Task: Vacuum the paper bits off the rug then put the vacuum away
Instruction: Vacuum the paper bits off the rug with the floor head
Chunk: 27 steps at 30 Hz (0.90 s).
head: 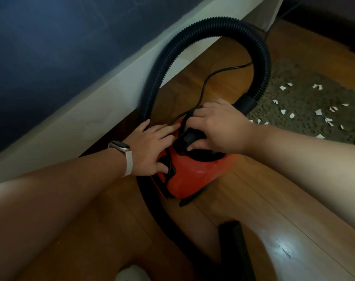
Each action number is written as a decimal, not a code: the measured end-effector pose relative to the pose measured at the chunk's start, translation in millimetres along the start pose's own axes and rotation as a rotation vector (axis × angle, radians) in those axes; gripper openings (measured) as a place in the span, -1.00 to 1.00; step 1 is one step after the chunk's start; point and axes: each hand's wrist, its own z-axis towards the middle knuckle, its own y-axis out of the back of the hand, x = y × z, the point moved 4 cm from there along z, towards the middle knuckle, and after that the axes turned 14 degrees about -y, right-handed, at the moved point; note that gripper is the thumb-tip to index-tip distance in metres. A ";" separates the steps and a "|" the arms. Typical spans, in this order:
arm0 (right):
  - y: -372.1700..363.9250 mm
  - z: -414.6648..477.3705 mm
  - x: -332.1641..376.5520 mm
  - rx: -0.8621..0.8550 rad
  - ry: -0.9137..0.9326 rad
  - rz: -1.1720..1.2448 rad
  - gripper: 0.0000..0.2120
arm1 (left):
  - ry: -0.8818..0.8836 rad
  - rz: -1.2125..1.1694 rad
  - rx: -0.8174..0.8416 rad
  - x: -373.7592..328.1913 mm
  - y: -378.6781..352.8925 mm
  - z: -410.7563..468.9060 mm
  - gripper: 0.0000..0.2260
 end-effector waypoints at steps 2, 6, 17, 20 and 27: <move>-1.5 1.2 1.1 -0.078 0.009 0.034 -0.41 | 0.008 -0.047 -0.016 0.4 -2.8 1.9 -0.30; -2.9 0.9 0.8 -0.148 0.037 0.054 -0.44 | 0.018 -0.084 -0.037 1.8 -5.5 3.8 -0.27; -1.0 -2.9 -1.1 -0.124 0.024 0.073 -0.50 | 0.032 -0.156 -0.017 0.7 -11.3 -5.6 -0.18; -1.1 -5.5 -2.0 -0.056 0.001 0.053 -0.43 | 0.002 -0.156 -0.199 -14.7 -8.4 -25.3 -0.33; 5.4 -21.7 -8.3 0.010 -0.031 0.108 -0.44 | -0.420 -0.054 -0.247 -87.8 -24.6 -50.0 -0.83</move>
